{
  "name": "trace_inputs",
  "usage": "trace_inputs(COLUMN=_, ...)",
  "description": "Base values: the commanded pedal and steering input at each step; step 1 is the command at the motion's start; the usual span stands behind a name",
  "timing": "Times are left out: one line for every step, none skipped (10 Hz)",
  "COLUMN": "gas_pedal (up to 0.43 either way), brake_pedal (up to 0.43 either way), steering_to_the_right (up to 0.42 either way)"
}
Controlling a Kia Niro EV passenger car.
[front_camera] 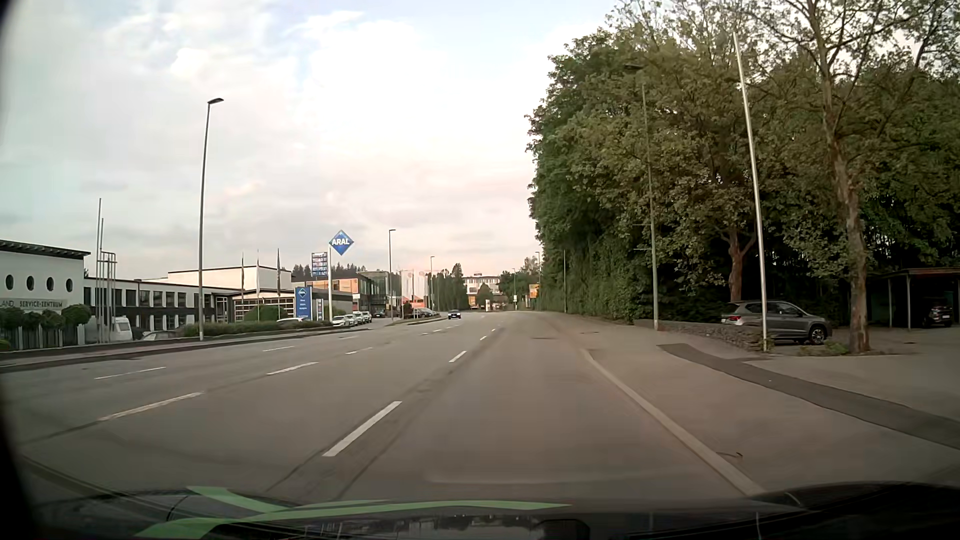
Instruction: Follow the waypoints while adhering to traffic rules and regulations
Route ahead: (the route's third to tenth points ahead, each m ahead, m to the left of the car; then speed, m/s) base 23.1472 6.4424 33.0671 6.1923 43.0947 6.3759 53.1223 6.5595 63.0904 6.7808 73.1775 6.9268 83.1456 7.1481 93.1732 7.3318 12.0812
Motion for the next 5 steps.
trace_inputs(gas_pedal=0.079, brake_pedal=0.0, steering_to_the_right=0.003)
trace_inputs(gas_pedal=0.079, brake_pedal=0.0, steering_to_the_right=0.003)
trace_inputs(gas_pedal=0.079, brake_pedal=0.0, steering_to_the_right=0.003)
trace_inputs(gas_pedal=0.079, brake_pedal=0.0, steering_to_the_right=0.001)
trace_inputs(gas_pedal=0.079, brake_pedal=0.0, steering_to_the_right=0.0)
